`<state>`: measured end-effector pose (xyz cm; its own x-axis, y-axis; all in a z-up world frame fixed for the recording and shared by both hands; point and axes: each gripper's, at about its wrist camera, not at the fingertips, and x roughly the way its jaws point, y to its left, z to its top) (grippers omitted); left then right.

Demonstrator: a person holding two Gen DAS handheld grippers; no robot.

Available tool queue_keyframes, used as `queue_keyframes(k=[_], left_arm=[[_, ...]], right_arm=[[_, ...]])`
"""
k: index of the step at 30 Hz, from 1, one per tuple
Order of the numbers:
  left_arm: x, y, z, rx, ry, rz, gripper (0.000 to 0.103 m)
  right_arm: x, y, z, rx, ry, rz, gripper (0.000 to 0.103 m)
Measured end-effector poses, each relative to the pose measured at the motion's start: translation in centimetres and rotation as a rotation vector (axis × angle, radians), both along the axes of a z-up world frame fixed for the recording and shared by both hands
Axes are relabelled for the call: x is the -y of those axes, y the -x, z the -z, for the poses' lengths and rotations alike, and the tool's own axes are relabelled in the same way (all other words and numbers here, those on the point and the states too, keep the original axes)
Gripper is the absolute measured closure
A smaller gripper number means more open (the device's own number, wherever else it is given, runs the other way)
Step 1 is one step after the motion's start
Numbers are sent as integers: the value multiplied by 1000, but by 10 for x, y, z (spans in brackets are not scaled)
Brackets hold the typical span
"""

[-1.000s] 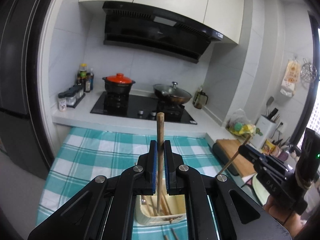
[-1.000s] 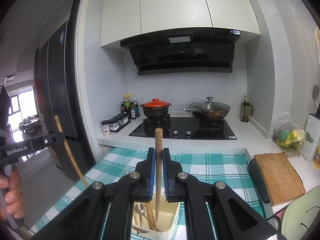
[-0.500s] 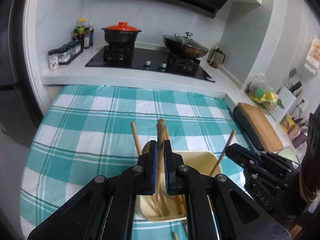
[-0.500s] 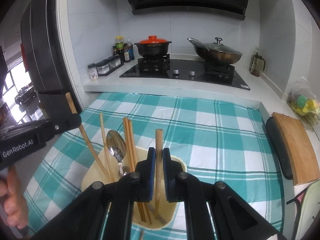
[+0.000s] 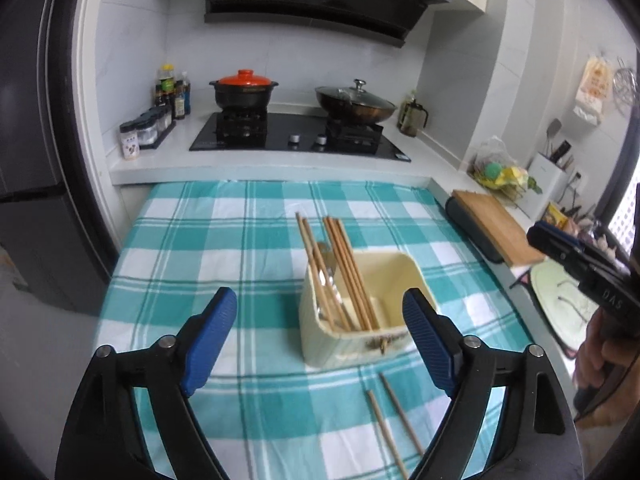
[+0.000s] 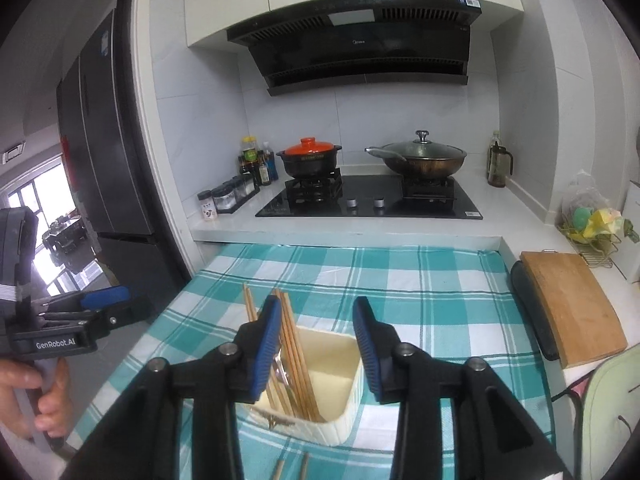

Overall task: Organize utensils
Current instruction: 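Open both tools and withdraw them from the holder toward the cloth, then grasp a wooden chopstick with the right tool while the left tool grasps another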

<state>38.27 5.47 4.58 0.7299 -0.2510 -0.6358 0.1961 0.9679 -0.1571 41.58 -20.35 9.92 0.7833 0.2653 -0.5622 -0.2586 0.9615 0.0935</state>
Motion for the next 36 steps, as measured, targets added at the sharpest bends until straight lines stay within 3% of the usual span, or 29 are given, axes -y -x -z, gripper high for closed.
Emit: queue_keyframes(k=[3,6,11,15,20,26,36], left_arm=[[0,49,32,-31,-39,25,11],[12,94,79,-59,-53,33,10],[40,142,160,-122,-54,29,10],[57,156,199,-172,-36,29,10],[67,164,215,-153,-70,13,10],[54,167,224,-160,3,-48,10],[68,154,214,-171,47,-38,10]], right_arm=[[9,49,7,3,44,-30,60],[18,101,34,0,96,-38,59],[27,178,109,-32,184,29,57],[33,218,163,-90,205,96,57],[50,243,201,-142,189,192,57],[71,250,219,-172,141,274,57],[61,244,223,-212,37,197,58]])
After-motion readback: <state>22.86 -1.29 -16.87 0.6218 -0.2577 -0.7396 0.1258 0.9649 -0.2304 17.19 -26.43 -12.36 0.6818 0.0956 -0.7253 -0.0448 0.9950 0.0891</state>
